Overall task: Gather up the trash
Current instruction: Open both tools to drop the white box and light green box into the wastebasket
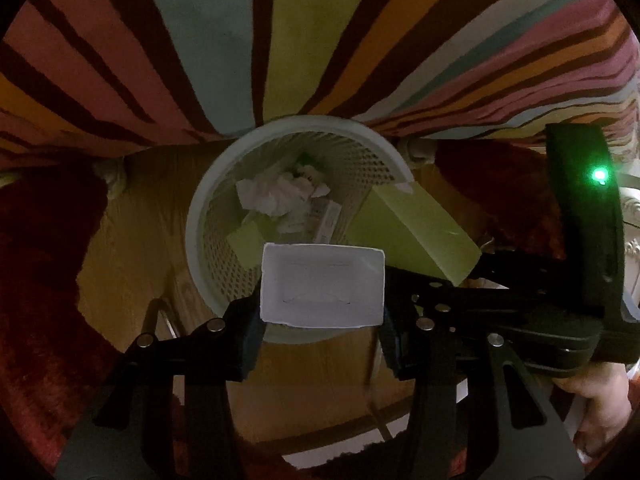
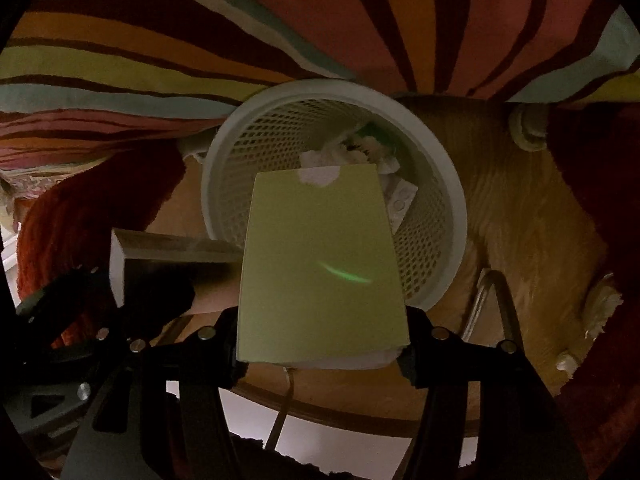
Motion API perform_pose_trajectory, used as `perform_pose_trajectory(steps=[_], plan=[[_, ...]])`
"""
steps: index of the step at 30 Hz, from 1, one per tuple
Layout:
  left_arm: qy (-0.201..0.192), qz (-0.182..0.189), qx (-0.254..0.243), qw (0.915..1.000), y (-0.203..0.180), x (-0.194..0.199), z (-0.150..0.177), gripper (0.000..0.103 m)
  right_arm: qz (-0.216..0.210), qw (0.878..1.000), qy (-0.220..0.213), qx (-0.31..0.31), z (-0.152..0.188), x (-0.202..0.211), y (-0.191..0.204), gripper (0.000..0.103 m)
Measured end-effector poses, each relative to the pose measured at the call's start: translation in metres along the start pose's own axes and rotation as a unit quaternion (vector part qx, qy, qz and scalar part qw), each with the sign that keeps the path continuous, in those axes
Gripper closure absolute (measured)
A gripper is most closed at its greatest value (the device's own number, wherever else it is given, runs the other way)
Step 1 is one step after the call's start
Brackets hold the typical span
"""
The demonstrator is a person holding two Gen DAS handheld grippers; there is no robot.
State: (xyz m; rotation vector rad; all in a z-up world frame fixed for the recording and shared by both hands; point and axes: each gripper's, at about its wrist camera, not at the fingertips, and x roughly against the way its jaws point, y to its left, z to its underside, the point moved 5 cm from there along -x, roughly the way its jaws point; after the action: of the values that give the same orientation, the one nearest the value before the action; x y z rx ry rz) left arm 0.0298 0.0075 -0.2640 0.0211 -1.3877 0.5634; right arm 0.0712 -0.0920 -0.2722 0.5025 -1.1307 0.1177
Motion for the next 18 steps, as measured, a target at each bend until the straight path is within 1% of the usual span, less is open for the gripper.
perform_pose_trajectory(steps=[2, 3, 4, 5, 7, 10, 18], plan=[[0.008, 0.001, 0.01, 0.9999, 0.001, -0.003, 0.0, 0.054, -0.001, 1.0, 0.003, -0.007, 0.0, -0.001, -0.004, 0.047], [0.011, -0.002, 0.014, 0.9998, 0.003, -0.005, -0.001, 0.05, -0.002, 1.0, 0.008, -0.012, -0.001, -0.003, -0.006, 0.047], [0.014, -0.01, 0.019, 0.9997, 0.005, -0.007, 0.0, 0.041, 0.002, 1.0, 0.012, -0.022, -0.002, -0.004, -0.009, 0.046], [0.017, -0.018, 0.025, 0.9994, 0.008, -0.007, -0.001, 0.036, 0.007, 0.999, 0.014, -0.03, -0.002, -0.005, -0.011, 0.039], [0.019, -0.013, 0.032, 0.9992, 0.009, -0.008, -0.001, 0.027, 0.006, 0.999, 0.012, -0.044, -0.003, -0.003, -0.016, 0.034], [0.015, -0.018, 0.025, 0.9994, 0.008, -0.007, -0.002, 0.026, 0.005, 0.999, 0.002, -0.048, -0.004, 0.002, -0.017, 0.034], [-0.004, -0.036, 0.006, 0.9993, 0.004, 0.0, -0.001, 0.026, 0.004, 0.998, 0.007, -0.064, -0.005, -0.001, -0.019, 0.034]])
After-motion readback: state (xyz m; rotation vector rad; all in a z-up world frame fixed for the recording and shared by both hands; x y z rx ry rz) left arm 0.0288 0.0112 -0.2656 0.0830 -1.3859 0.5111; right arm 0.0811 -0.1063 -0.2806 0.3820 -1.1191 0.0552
